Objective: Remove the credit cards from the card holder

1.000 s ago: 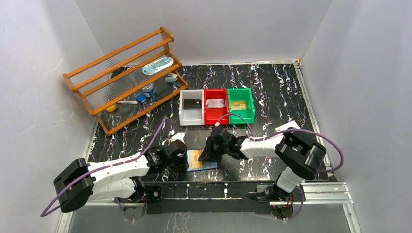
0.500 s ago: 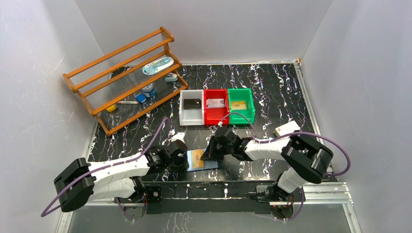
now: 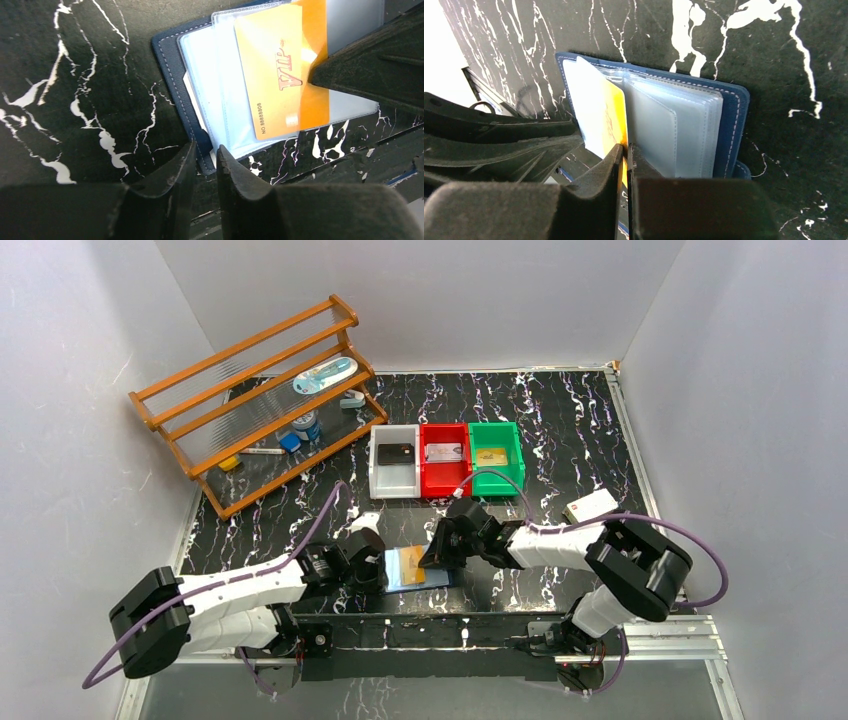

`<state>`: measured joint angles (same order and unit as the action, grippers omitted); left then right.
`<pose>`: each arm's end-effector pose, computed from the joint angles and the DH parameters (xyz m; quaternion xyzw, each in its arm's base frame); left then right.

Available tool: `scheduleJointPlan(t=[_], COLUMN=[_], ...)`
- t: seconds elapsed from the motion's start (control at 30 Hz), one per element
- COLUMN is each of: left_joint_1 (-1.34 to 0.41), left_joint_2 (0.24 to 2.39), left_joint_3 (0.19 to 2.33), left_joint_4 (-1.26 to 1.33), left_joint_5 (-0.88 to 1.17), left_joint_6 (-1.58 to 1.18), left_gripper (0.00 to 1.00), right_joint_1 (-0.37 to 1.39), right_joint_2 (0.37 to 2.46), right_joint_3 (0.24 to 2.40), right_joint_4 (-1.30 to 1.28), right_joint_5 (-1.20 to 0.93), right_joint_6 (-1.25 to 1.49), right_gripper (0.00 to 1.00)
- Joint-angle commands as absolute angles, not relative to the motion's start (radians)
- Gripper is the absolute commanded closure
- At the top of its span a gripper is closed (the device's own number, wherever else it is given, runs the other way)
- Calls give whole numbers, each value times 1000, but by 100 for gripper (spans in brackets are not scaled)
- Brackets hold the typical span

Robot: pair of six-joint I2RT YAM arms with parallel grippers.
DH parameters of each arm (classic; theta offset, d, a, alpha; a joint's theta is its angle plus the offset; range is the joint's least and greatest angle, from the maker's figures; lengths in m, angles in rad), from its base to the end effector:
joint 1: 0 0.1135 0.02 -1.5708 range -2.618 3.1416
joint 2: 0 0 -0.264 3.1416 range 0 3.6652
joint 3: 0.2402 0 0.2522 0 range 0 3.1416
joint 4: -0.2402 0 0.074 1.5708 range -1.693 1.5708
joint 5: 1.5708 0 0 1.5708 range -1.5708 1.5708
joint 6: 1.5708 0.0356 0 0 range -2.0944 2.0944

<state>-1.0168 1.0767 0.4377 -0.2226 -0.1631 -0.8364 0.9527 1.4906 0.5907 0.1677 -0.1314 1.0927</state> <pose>0.1092 -0.1656 0.1652 0.0560 0.9334 -0.2308 0.2689 0.1581 0.2304 0.1490 0.0371 0.9110 0.3780 0.1605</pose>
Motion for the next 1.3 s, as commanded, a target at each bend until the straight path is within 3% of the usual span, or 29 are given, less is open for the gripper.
scheduleJointPlan(t=[0.0,0.3,0.57,1.27], left_joint_1=[-1020,-1020,-1020,-1019], left_joint_2=[1020,995,1102,1170], left_joint_3=[505,631,539,419], left_joint_4=[-320,-265,-150,-197], left_joint_5=[-216,-215,-211,-257], left_joint_6=[-816,-736,-844,-850], left_gripper=[75,63,69,80], right_joint_1=[944,945,945,911], right_joint_2=[1539,1599,1588,1471], right_joint_3=[593,596,597,591], right_joint_4=[174,197,188,157], right_joint_5=[-158,-192,-189,-179], right_joint_6=[1081,1094,1094,1094], right_gripper=[86,85,85,81])
